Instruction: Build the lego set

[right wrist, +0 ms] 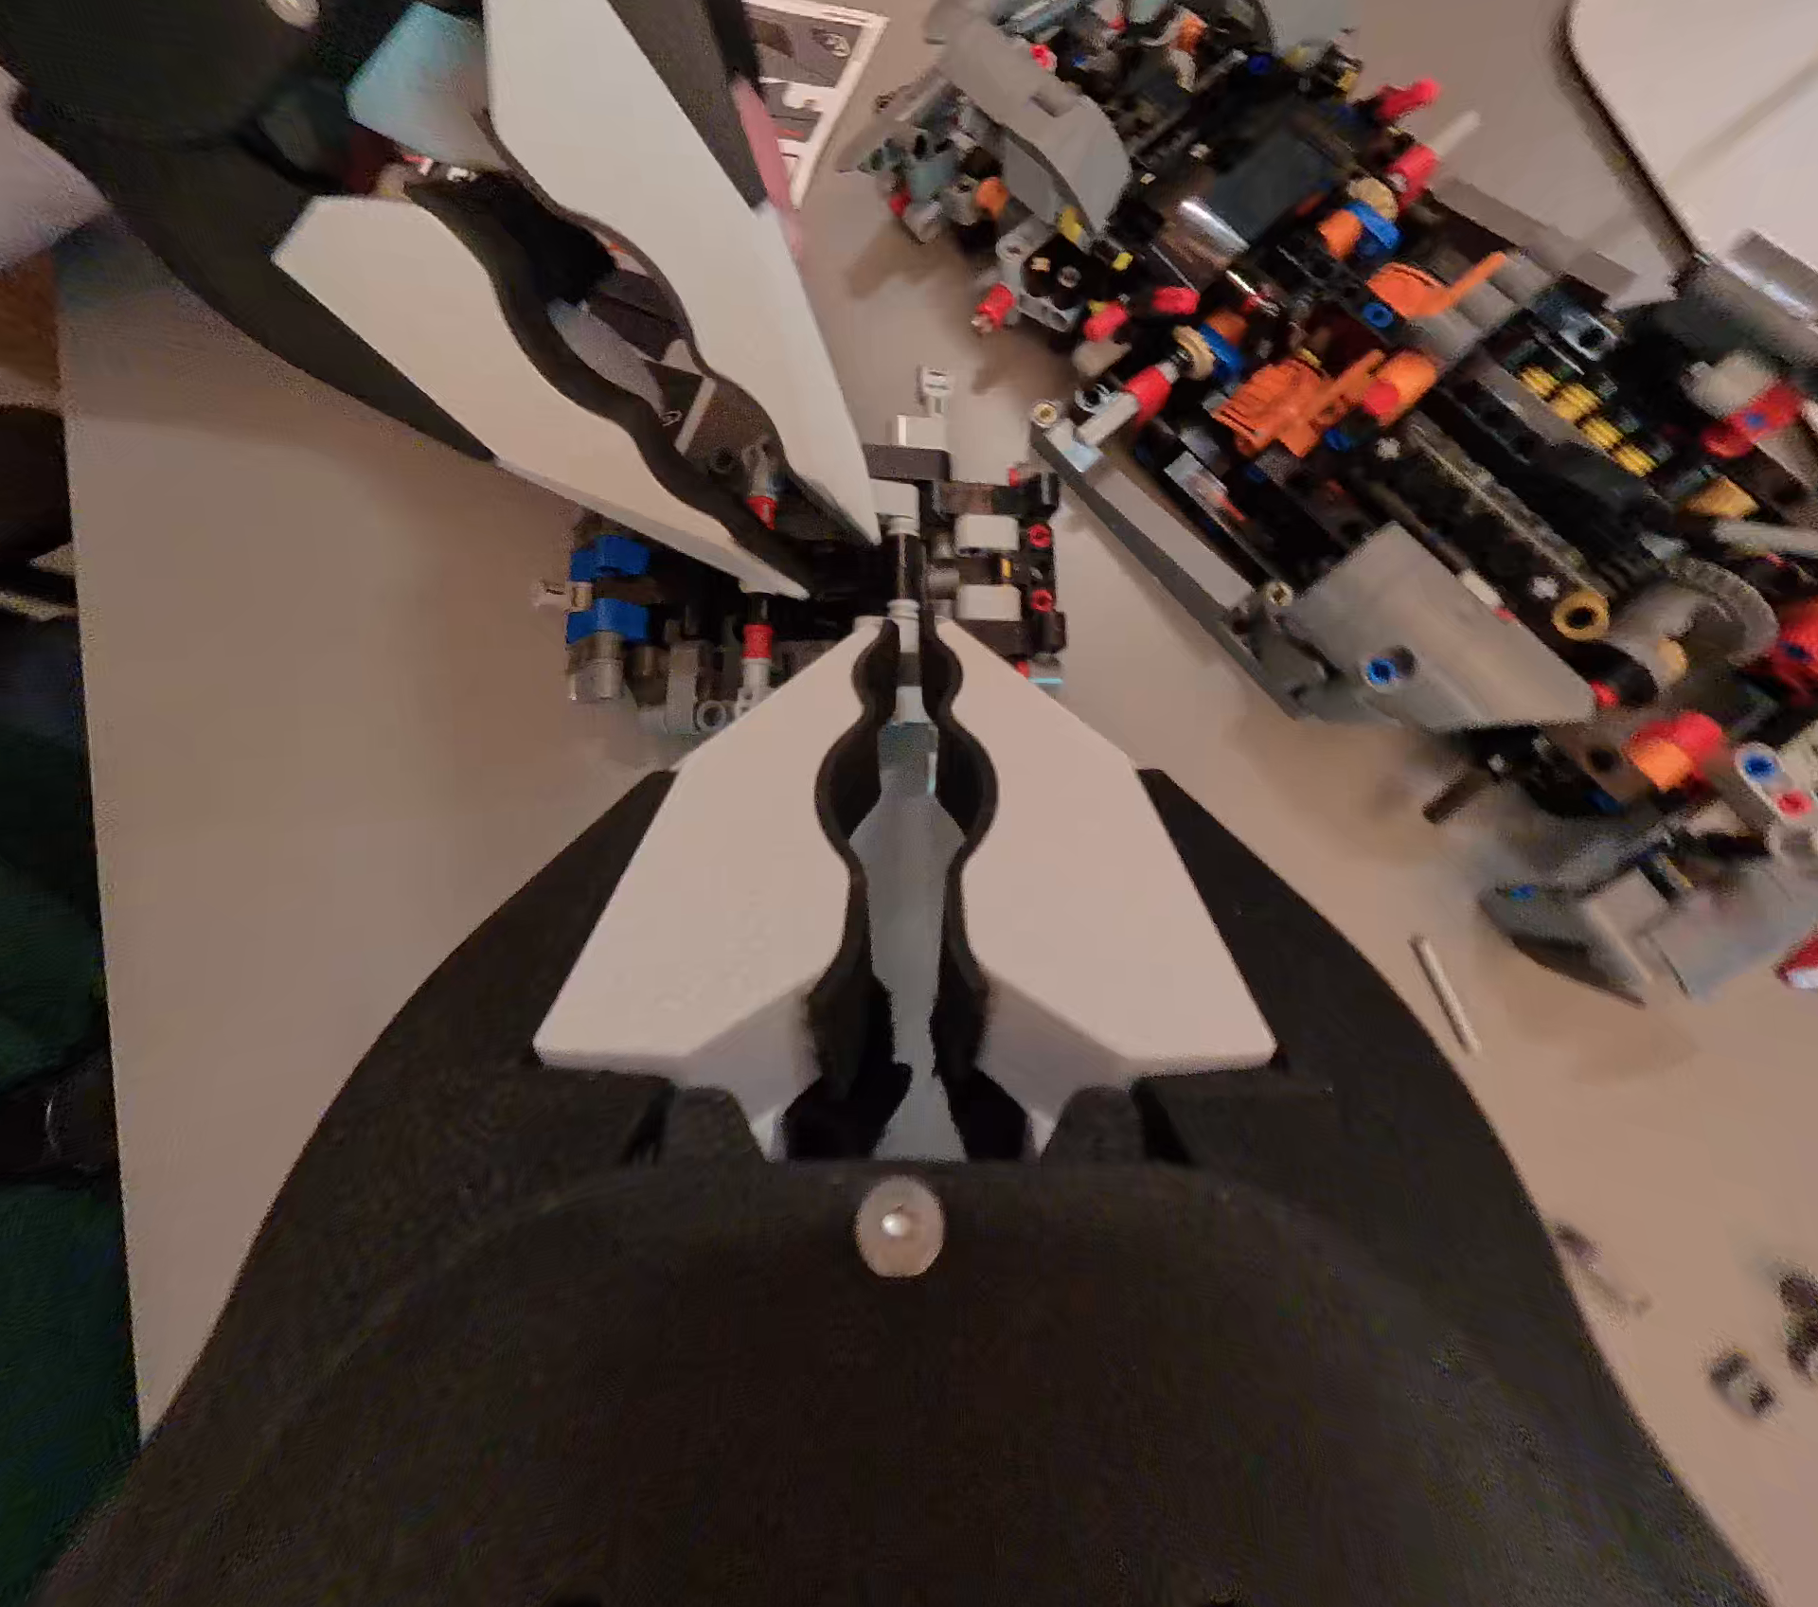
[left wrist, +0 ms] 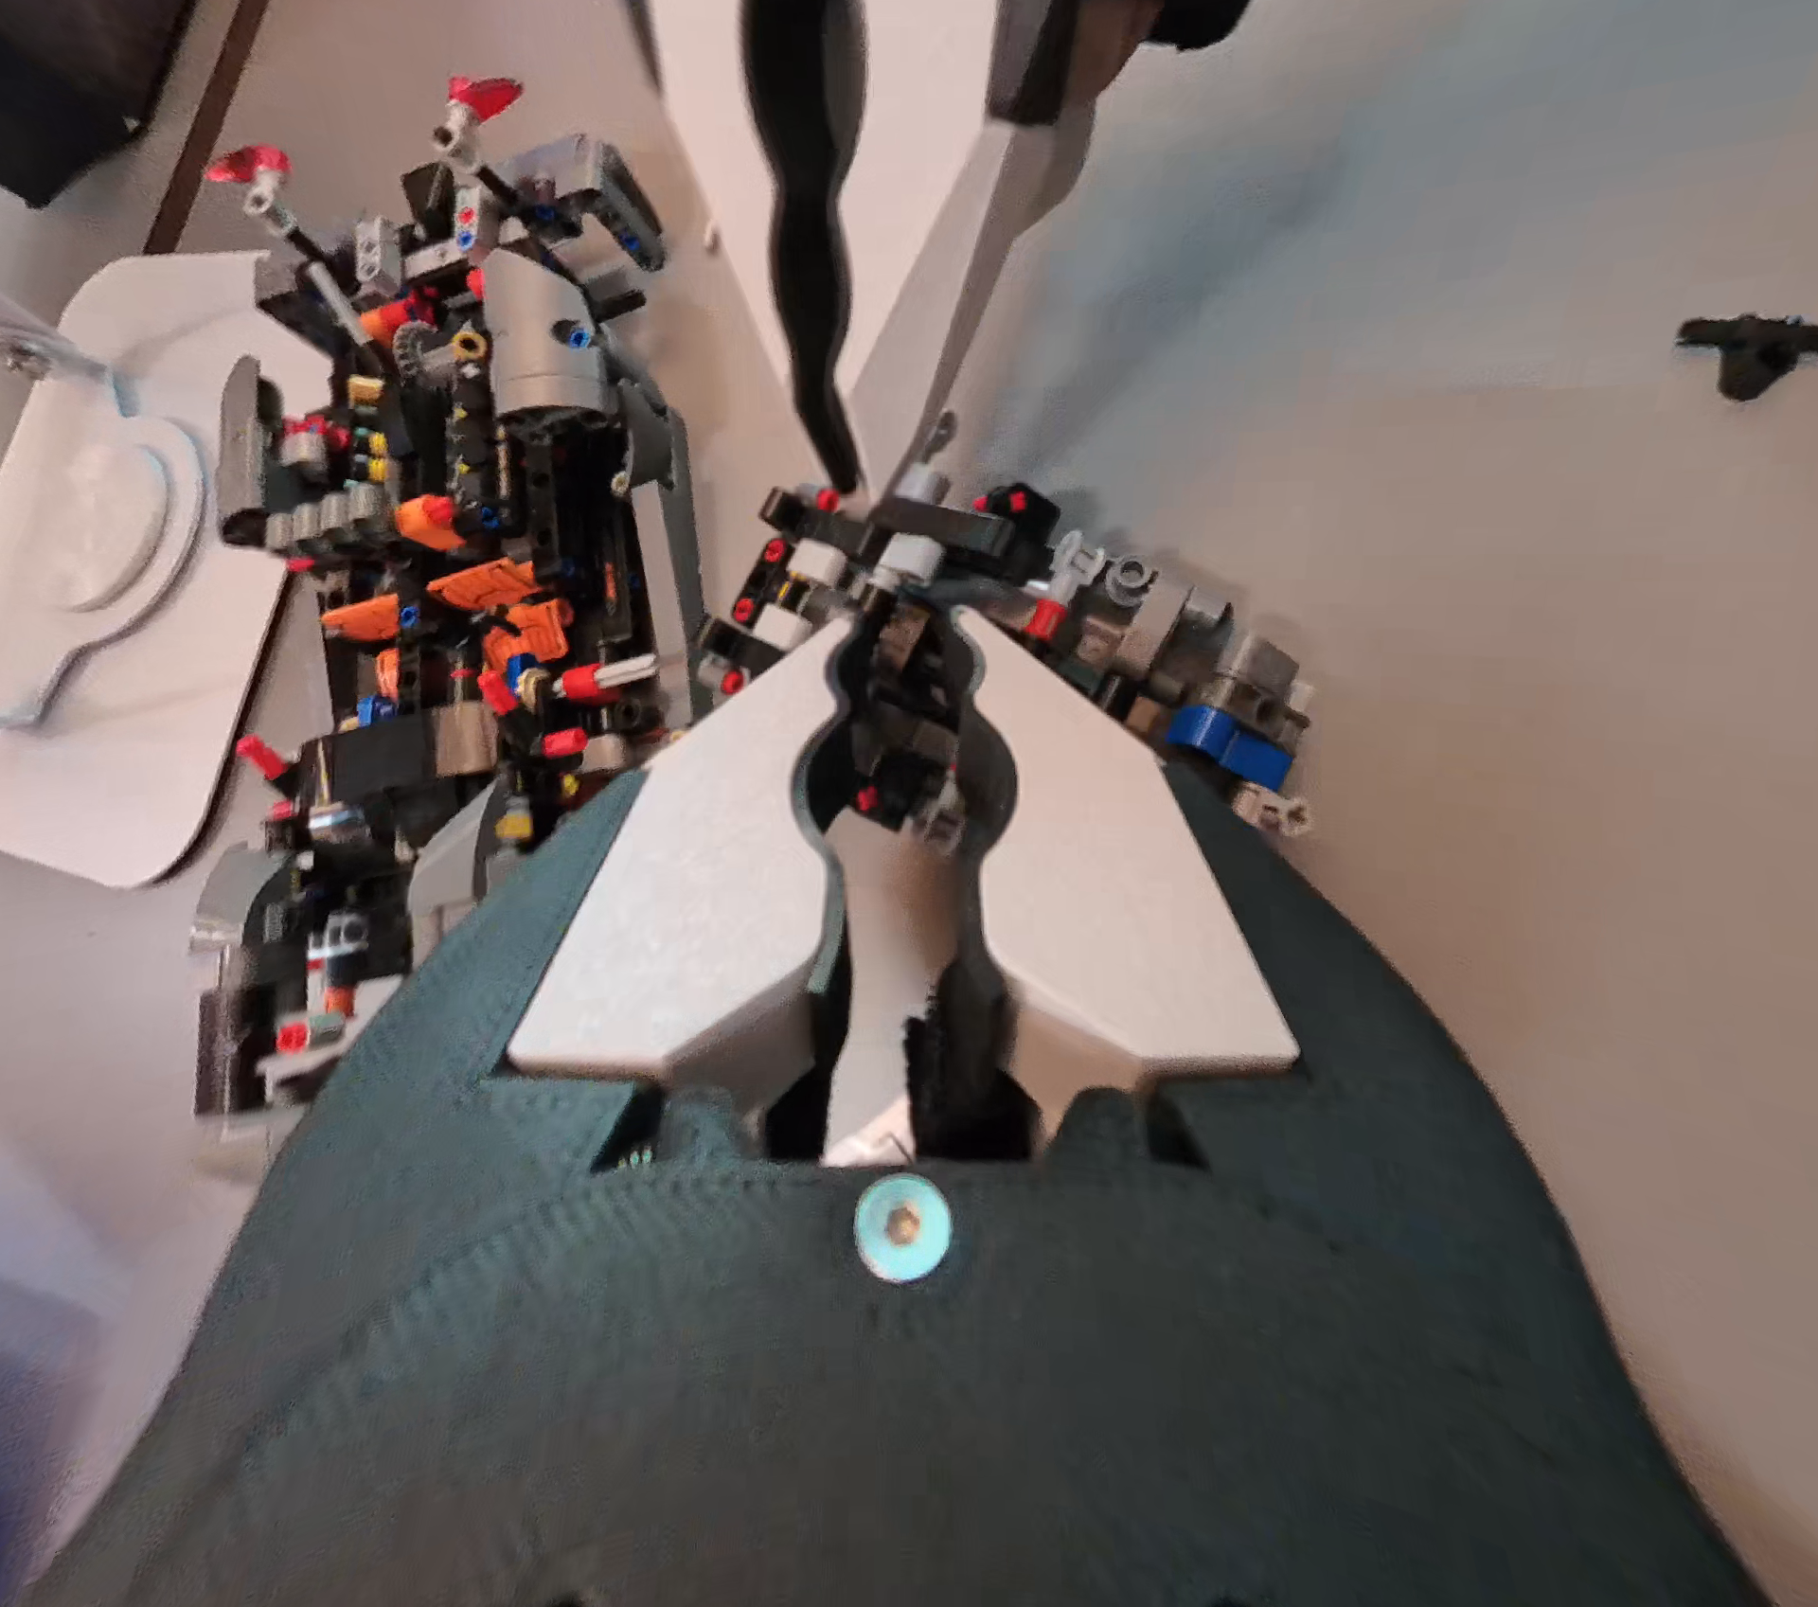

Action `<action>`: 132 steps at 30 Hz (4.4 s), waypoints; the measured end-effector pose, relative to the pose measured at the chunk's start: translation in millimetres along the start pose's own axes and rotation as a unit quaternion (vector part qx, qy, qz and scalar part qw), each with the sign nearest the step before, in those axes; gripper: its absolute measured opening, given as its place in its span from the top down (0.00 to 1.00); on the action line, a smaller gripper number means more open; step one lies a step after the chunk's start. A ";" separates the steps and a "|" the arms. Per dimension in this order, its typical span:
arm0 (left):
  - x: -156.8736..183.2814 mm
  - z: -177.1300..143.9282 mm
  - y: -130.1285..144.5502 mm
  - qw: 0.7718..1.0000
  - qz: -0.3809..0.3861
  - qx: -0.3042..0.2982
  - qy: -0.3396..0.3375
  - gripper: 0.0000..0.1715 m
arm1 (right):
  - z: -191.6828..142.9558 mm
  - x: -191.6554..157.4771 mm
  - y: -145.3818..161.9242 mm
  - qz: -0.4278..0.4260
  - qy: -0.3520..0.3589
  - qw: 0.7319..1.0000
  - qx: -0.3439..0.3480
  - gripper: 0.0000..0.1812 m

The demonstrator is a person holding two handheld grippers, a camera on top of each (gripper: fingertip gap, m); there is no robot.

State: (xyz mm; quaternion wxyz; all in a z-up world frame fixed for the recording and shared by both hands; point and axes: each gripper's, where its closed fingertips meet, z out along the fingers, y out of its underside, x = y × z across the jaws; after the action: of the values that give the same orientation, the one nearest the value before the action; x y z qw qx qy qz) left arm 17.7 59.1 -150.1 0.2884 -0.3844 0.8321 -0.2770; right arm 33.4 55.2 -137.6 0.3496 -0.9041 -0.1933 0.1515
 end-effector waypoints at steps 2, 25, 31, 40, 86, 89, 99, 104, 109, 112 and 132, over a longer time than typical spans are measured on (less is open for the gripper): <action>-4.7 -8.2 1.2 1.000 -0.026 0.008 -0.011 0.90 | -7.9 4.2 1.9 0.027 0.011 0.999 0.016 0.98; -20.6 -12.6 25.9 0.952 -0.298 0.031 0.060 0.76 | 5.5 -7.1 28.8 0.192 -0.106 0.974 0.062 0.85; -16.3 -4.6 32.4 0.941 -0.328 0.020 0.081 0.77 | 9.3 -12.8 23.0 0.197 -0.131 0.968 0.080 0.94; -19.1 -16.1 35.1 0.937 -0.340 0.045 0.065 0.78 | 4.7 -14.4 33.1 0.215 -0.131 0.966 0.065 0.86; 11.0 -50.5 -45.9 0.942 -0.217 0.257 -0.009 0.87 | -36.3 -36.6 -8.5 0.076 -0.047 0.968 0.234 0.90; 17.4 -45.7 -40.4 0.953 -0.198 0.228 -0.019 0.78 | -37.7 -36.8 -6.6 0.077 -0.048 0.969 0.230 0.90; 13.8 -34.5 -54.1 0.965 -0.154 0.211 -0.004 0.83 | -36.4 -41.6 -10.6 0.024 -0.046 0.975 0.214 0.90; 11.8 -34.6 -53.9 0.963 -0.157 0.219 0.006 0.84 | -35.7 -38.8 -13.3 0.004 -0.036 0.976 0.215 0.89; 8.1 -33.9 -53.7 0.962 -0.163 0.221 0.016 0.84 | -35.1 -35.9 -15.4 -0.001 -0.045 0.975 0.217 0.90; 6.3 -32.5 -54.6 0.961 -0.164 0.224 0.018 0.85 | -35.2 -34.9 -15.7 -0.001 -0.051 0.976 0.211 0.91; -6.9 -27.7 -54.9 0.958 -0.179 0.221 -0.021 0.84 | -50.3 -12.2 -7.4 0.036 -0.037 0.979 0.199 0.79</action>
State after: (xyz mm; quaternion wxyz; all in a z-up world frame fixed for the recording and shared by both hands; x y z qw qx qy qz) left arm 28.6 41.0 -91.9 0.3295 -0.4600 0.6612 -0.4926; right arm 41.4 25.8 -95.1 0.5100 -0.8164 -0.1394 0.2323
